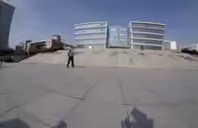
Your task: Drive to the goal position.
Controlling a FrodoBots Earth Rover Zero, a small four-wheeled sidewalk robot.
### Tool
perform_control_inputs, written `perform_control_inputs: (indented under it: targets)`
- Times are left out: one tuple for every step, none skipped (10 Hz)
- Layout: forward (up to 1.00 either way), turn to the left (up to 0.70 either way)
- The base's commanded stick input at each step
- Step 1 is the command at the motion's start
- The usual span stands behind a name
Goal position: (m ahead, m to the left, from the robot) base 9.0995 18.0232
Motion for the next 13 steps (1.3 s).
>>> perform_control_inputs:
  targets:
    - [1.00,0.00]
    - [1.00,0.00]
    - [1.00,0.00]
    - [1.00,0.00]
    - [1.00,0.00]
    - [1.00,0.00]
    - [1.00,0.17]
    - [1.00,0.06]
    - [1.00,0.32]
    - [1.00,0.40]
    - [1.00,0.40]
    - [1.00,0.40]
    - [1.00,0.37]
